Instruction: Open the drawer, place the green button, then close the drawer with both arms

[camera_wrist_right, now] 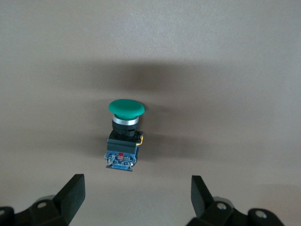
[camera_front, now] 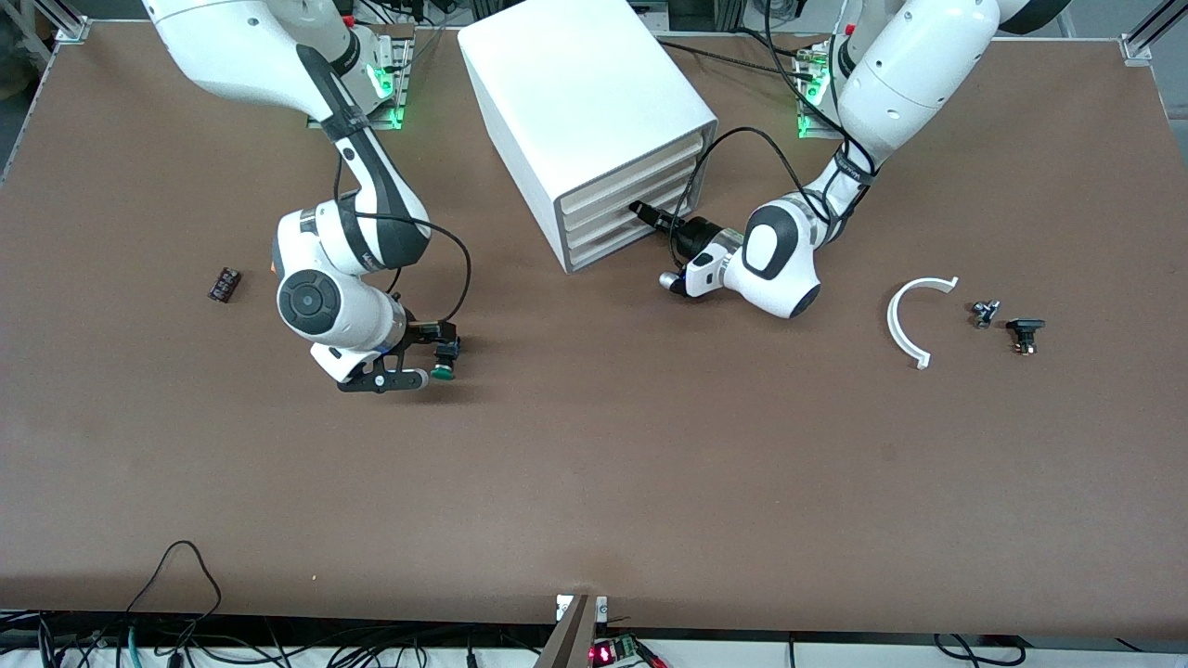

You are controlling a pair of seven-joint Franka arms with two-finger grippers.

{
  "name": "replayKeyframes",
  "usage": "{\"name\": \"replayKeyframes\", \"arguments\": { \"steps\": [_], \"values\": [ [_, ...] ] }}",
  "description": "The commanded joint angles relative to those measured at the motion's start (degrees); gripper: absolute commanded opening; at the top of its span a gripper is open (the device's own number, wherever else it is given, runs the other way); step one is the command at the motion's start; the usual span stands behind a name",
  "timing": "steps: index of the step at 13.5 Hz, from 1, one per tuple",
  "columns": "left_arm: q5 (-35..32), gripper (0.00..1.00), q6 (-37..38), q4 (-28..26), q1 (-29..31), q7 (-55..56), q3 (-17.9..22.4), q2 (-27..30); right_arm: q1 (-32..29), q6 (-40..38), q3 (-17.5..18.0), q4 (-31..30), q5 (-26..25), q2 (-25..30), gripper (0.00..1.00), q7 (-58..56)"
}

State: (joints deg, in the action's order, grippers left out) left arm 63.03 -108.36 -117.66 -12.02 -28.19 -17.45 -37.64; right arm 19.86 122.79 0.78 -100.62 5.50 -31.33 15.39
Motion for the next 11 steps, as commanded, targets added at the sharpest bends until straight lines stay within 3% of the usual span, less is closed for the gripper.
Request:
{"name": "replayKeyframes", "arguments": {
  "steps": [1, 6, 9, 10, 11],
  "values": [
    [-3.3, 0.00, -2.8, -0.7, 0.3, -2.4, 1.1, 1.1, 0.9, 2.4, -0.2, -0.4, 0.3, -1.2, 1.00, 2.1],
    [-4.8, 0.00, -2.9, 6.6, 2.3, 3.0, 8.6, 1.5, 1.0, 7.4, -0.2, -0.4, 0.2, -4.3, 1.00, 2.4],
    [-4.7, 0.00, -3.1, 8.2, 3.2, 3.3, 9.8, 1.9, 1.6, 8.7, -0.2, -0.4, 0.3, -5.6, 1.00, 2.5],
    [-4.6, 0.92, -3.2, 8.2, 3.3, 3.3, 9.8, 2.5, 1.7, 9.1, -0.2, -0.4, 0.3, -5.8, 1.00, 2.5],
    [-4.5, 1.00, -4.3, 8.2, 3.6, 3.4, 9.8, 3.8, 1.8, 9.1, -0.2, -0.4, 0.3, -5.8, 0.99, 2.9]
  ]
}}
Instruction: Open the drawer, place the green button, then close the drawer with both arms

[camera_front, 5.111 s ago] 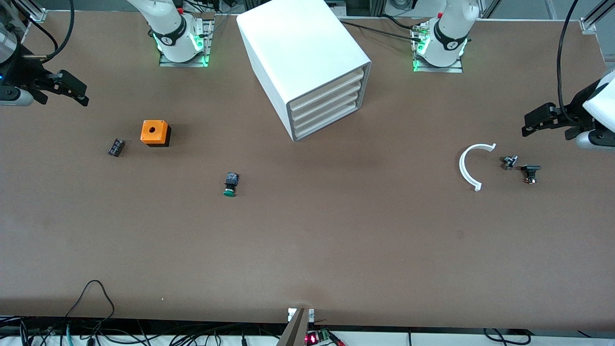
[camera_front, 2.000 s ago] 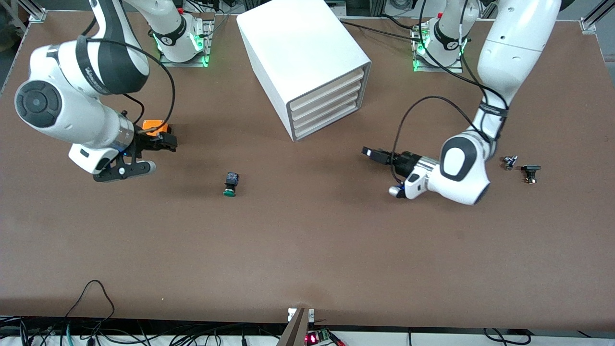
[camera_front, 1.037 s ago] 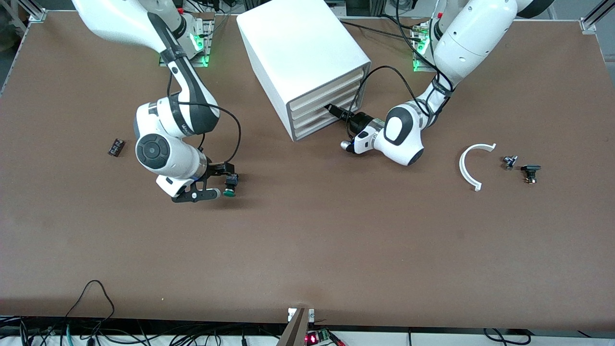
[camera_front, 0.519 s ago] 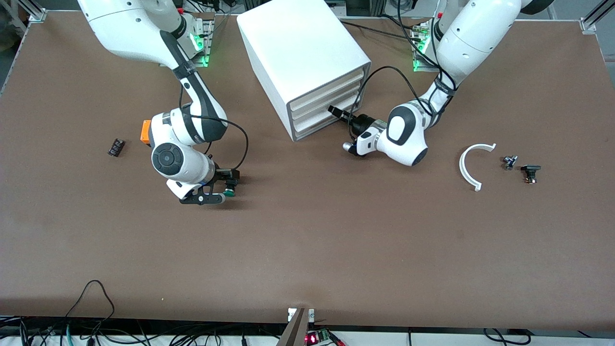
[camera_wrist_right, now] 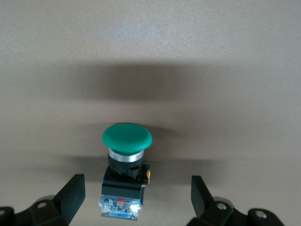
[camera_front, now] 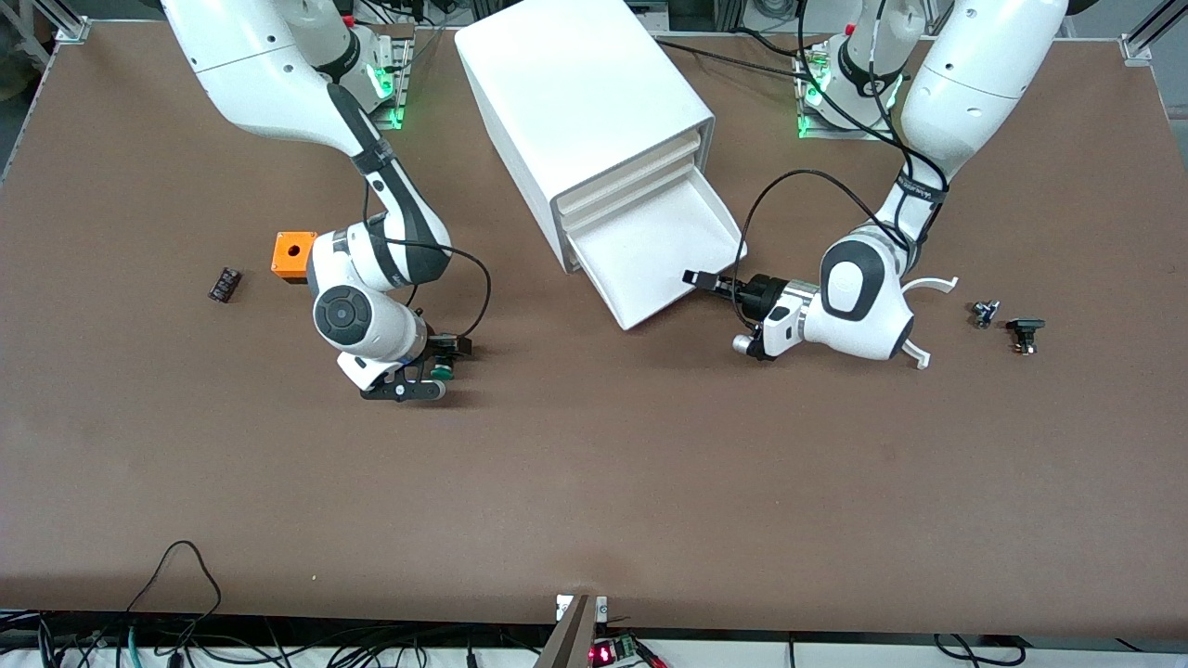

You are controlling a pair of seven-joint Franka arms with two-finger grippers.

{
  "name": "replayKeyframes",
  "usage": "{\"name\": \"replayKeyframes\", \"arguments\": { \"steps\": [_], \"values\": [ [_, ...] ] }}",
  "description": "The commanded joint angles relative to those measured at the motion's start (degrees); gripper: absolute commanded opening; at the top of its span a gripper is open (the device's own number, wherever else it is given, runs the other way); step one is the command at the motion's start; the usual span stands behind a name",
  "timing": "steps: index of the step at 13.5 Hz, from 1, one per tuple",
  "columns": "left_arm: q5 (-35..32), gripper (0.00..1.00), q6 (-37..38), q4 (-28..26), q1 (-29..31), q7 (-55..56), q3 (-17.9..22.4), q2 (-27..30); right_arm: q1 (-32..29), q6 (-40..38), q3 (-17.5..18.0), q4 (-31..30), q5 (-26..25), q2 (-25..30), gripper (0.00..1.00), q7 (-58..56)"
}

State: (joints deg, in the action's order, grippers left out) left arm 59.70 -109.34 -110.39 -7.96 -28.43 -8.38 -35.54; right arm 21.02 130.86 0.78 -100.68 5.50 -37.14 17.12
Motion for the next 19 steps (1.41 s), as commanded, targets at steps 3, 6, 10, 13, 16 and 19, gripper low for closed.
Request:
{"name": "replayKeyframes", "arguments": {
  "steps": [3, 6, 10, 13, 16, 19],
  "values": [
    [-1.8, 1.00, -6.8, 0.3, -0.1, 3.4, 0.8, 5.3, 1.6, 1.2, -0.2, -0.4, 0.3, -0.7, 0.97, 2.4],
    [-2.6, 1.00, -10.3, -0.6, 2.9, 3.5, 0.7, 9.3, 1.6, 1.2, -0.2, -0.8, 0.2, -0.6, 0.83, 2.3],
    [-1.5, 1.00, -19.3, -3.0, 6.5, 3.5, 0.2, 13.0, 1.6, 1.1, -0.2, -0.7, 0.3, -0.7, 0.52, 2.2],
    [-1.5, 1.00, -19.3, -4.9, 9.6, 3.4, 0.1, 15.1, 1.6, 1.2, -0.2, -0.1, 0.3, -0.7, 0.43, 2.1],
    [-1.4, 1.00, -19.3, -4.7, 10.1, 3.0, 0.1, 17.2, 1.6, 0.7, -0.2, 1.5, 0.2, 0.1, 0.36, 1.2],
    [-4.6, 1.00, -19.2, -4.6, 11.6, 2.7, 0.7, 20.6, 1.6, 0.3, -0.3, 1.6, 0.2, 2.0, 0.34, 0.8]
  ]
}}
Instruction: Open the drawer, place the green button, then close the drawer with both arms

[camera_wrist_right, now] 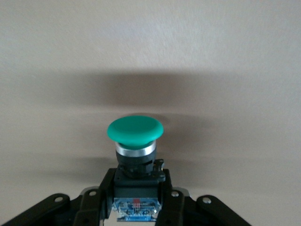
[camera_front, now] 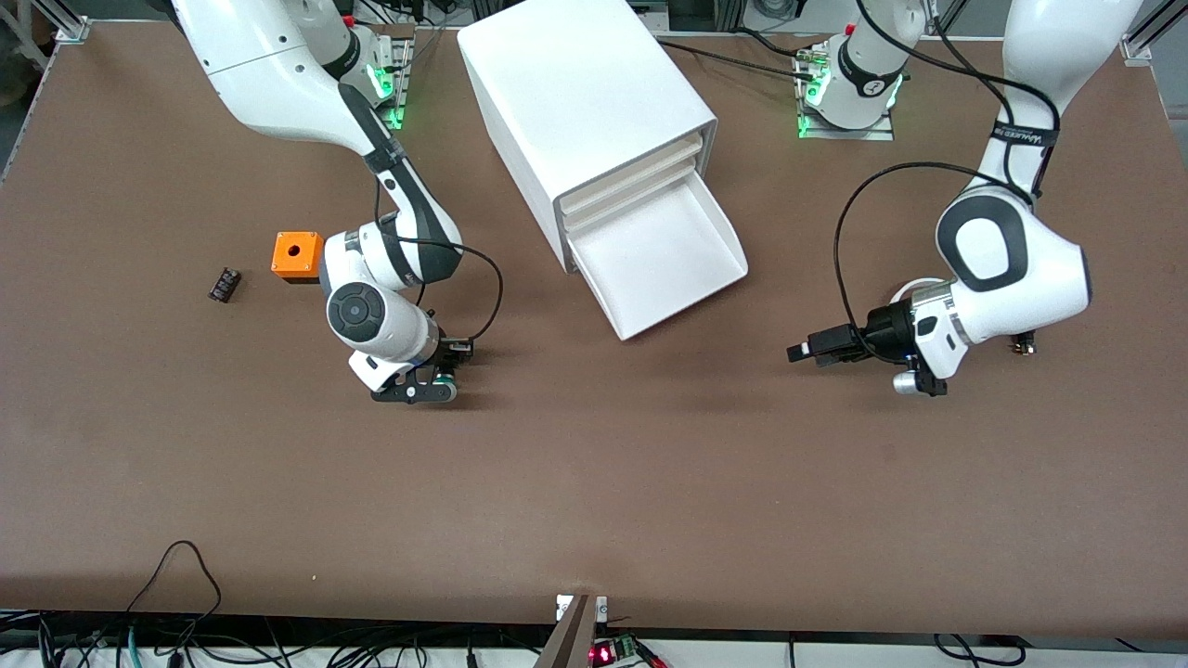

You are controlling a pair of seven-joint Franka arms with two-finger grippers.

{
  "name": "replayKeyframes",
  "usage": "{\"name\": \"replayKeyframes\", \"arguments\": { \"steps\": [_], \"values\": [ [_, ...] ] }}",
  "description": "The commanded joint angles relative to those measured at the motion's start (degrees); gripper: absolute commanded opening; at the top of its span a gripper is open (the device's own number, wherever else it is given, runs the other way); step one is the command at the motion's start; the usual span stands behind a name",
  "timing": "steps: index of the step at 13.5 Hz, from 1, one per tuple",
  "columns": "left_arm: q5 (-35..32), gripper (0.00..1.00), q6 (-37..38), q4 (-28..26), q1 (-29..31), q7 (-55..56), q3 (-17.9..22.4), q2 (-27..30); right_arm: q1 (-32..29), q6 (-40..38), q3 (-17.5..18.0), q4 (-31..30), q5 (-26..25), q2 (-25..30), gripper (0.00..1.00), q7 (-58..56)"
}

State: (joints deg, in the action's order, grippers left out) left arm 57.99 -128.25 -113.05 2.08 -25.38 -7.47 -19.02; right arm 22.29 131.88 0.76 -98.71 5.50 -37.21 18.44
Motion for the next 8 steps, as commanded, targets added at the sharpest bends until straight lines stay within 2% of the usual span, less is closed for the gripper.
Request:
{"name": "replayKeyframes", "arguments": {
  "steps": [1, 3, 4, 8],
  "values": [
    [-8.1, 1.00, 0.0, -1.6, 2.4, -0.4, 0.5, 5.2, 0.3, -1.4, -0.4, -0.2, 0.0, 3.1, 0.34, -0.7],
    [-20.9, 1.00, 3.1, 2.4, 2.8, -0.3, 2.4, 6.1, -0.1, -4.5, -0.6, 1.5, -3.7, 4.7, 0.34, -2.9],
    [-24.8, 1.00, 6.6, 5.3, 2.8, -0.3, 4.0, 6.2, -0.1, -6.4, -0.6, 3.2, -4.8, 5.5, 0.34, -5.7],
    [-40.3, 1.00, 16.8, 13.5, 2.8, -0.3, 5.6, 7.8, -0.2, -14.3, -0.3, 12.3, -4.5, 6.3, 0.32, -17.5]
  ]
}}
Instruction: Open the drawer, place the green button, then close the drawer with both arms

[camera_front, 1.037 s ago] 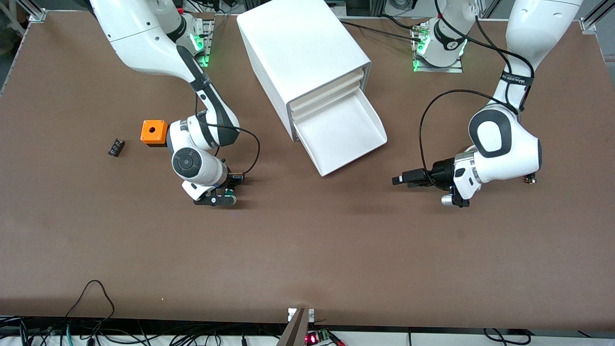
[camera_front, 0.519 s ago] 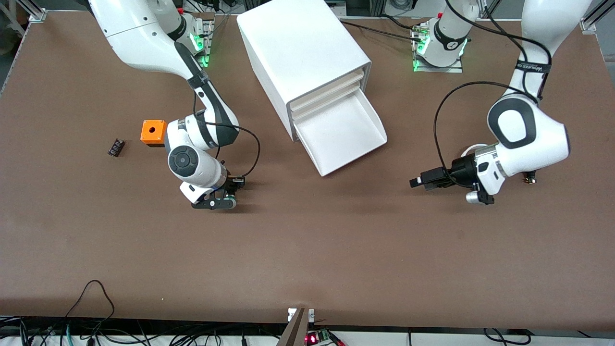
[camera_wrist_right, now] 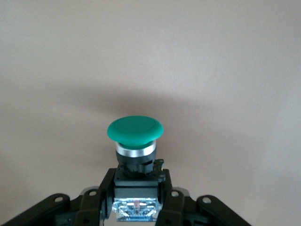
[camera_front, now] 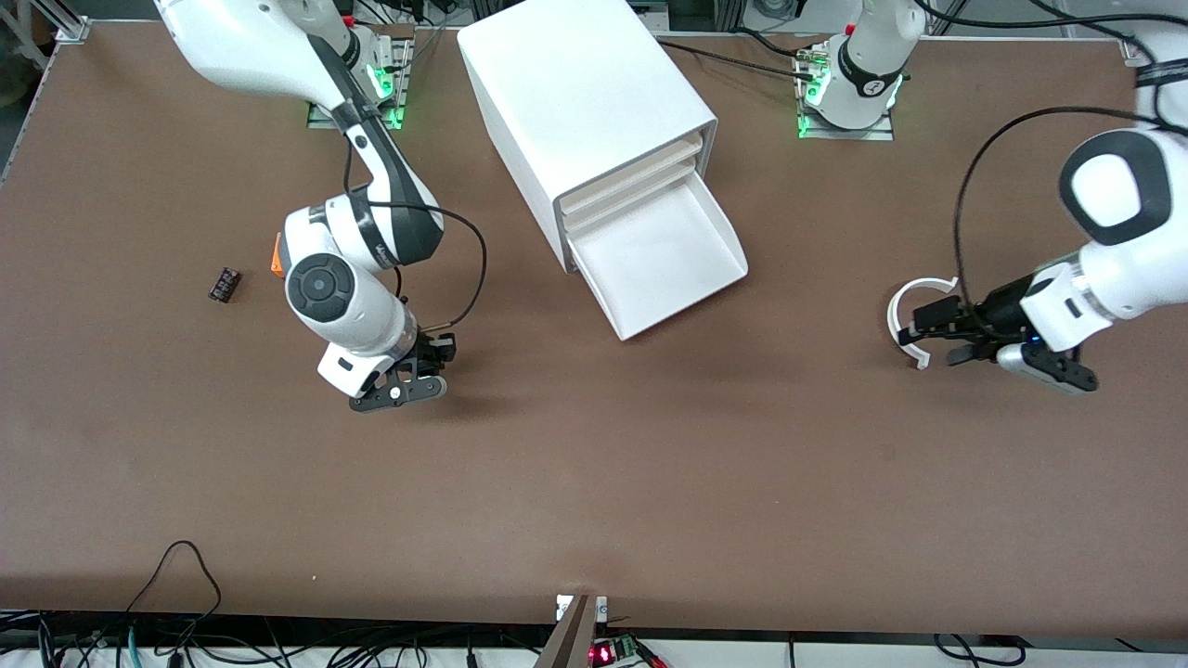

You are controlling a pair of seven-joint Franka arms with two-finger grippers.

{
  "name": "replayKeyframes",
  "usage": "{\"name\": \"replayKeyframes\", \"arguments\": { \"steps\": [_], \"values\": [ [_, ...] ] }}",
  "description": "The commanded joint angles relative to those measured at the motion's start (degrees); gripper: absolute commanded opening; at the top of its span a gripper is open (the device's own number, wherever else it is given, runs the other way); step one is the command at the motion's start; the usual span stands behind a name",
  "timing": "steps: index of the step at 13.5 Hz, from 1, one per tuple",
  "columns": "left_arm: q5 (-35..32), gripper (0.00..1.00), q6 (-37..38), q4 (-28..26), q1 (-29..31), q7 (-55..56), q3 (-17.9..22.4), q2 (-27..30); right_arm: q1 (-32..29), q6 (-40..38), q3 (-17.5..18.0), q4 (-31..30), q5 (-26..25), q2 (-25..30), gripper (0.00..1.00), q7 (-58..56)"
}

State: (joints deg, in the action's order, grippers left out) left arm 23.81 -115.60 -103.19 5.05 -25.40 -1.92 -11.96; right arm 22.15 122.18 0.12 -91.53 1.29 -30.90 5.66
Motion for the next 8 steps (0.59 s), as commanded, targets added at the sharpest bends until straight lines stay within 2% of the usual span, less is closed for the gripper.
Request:
{"name": "replayKeyframes", "arguments": {
  "steps": [1, 4, 6, 8],
  "values": [
    [-10.1, 1.00, 6.3, 5.7, -0.2, -0.2, 0.1, 1.3, -0.1, -6.1, 0.7, 7.4, 0.2, 0.0, 0.32, -7.7],
    [-20.1, 1.00, 14.7, 11.9, -0.9, 0.3, 0.0, 2.2, -0.3, -9.6, 4.4, 12.2, 4.0, 0.0, 0.32, -10.6],
    [-22.8, 1.00, 18.8, 14.8, -1.0, 0.4, -0.1, 2.2, 0.1, -9.2, 7.5, 14.0, 3.8, -0.2, 0.32, -16.5],
    [-26.6, 1.00, 20.5, 16.4, -1.0, 0.5, -0.6, 2.3, 0.6, -7.9, 8.9, 15.8, 4.0, -1.2, 0.32, -24.1]
  ]
}}
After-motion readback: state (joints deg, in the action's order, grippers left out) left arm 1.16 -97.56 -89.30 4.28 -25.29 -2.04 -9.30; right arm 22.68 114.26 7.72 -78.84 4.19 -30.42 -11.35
